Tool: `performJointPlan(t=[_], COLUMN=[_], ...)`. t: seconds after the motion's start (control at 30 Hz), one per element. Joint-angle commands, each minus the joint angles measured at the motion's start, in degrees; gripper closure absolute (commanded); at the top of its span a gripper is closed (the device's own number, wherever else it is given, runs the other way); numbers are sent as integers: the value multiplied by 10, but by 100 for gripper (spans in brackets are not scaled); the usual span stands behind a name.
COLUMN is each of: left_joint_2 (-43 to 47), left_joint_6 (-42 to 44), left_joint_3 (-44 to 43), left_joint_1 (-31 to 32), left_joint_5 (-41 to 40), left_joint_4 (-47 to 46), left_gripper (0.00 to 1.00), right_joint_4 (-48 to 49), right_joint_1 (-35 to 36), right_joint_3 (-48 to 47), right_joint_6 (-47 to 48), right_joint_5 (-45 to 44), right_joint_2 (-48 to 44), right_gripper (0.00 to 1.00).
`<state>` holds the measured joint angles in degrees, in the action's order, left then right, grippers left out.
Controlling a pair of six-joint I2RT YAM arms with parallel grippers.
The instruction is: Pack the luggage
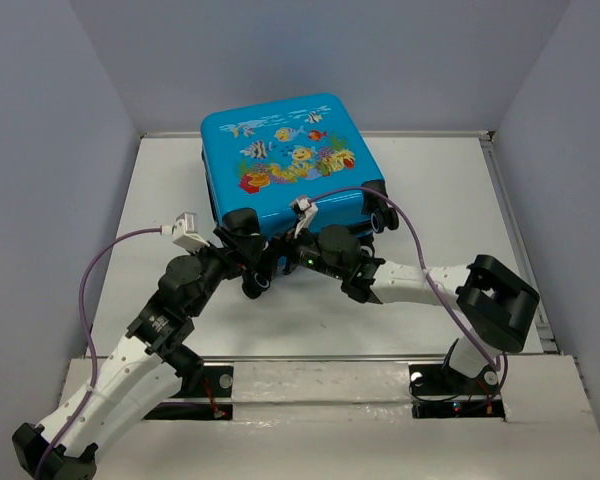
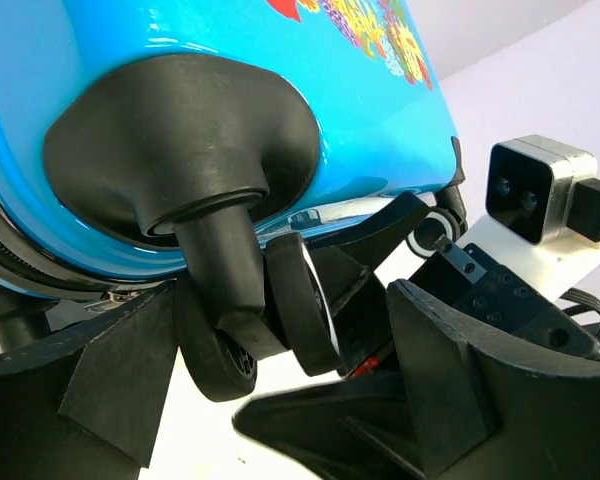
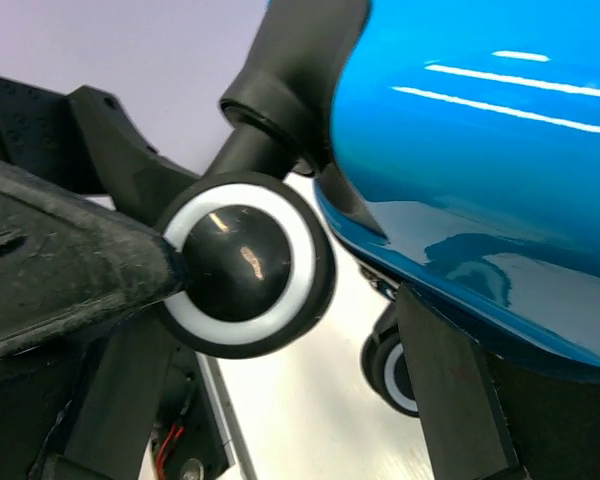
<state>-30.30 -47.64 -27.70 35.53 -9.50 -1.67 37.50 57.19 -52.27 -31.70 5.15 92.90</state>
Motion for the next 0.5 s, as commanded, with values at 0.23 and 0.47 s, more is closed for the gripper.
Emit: performJointPlan(t=[0.23, 0.47], left_joint_2=[8, 14], left_joint_6=[-7, -11], left_joint_3=[11, 16], left_joint_1=[8, 7], left_joint_5=[52, 53], left_joint_4=[-99, -94], left_gripper=[10, 12], right_joint_4=[138, 110], right_joint_1=[0, 0], right_joint_3=[-23, -63], right_joint_6=[-41, -15], right_joint_5=[59, 2], right_joint_2=[5, 13], right_gripper=[7, 29])
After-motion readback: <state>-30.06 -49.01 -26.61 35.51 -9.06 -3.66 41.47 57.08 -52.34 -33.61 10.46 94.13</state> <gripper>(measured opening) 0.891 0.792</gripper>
